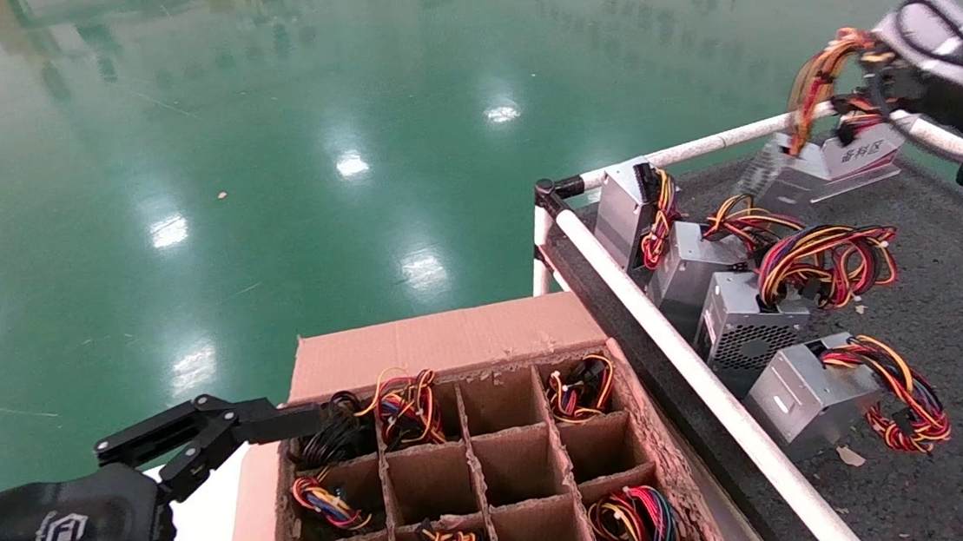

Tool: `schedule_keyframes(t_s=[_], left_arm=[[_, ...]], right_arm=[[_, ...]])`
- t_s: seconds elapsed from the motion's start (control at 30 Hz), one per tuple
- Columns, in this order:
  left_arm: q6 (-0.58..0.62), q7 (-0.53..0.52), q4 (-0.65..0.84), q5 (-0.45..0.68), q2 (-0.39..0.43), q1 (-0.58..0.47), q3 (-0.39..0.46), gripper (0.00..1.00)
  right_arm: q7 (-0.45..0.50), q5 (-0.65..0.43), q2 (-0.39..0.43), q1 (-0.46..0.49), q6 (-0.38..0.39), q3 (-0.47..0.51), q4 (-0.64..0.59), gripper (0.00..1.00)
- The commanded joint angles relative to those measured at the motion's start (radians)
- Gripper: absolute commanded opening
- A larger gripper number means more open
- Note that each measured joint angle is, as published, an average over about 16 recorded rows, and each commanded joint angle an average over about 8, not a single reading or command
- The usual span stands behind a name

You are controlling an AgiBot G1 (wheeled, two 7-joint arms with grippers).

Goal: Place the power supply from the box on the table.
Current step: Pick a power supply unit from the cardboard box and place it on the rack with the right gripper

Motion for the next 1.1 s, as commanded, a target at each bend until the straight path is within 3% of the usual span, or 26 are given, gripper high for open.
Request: schedule_keyframes(t_s=[0.03,0.33,0.6,0.83,1.1], left_arm=[[0.000,0.000,0.000,0.000,0.000,0.000,0.000,1.00],[0.000,0.000,0.000,0.000,0.000,0.000,0.000,1.00],[0.000,0.000,0.000,0.000,0.000,0.000,0.000,1.00],[0.000,0.000,0.000,0.000,0.000,0.000,0.000,1.00],[0.000,0.000,0.000,0.000,0.000,0.000,0.000,1.00]], right_arm=[[-0.006,0.008,-0.022,-0.009,0.010,0.005,0.004,0.00],[-0.015,0.036,-0.086,-0.011,0.033,0.025,0.008,0.00],[-0.013,0.048,-0.111,-0.015,0.004,0.033,0.003,0.00],[-0.003,0.050,-0.116,-0.019,-0.072,0.034,0.001,0.00],[0.004,0.031,-0.090,-0.042,-0.211,0.020,-0.004,0.00]])
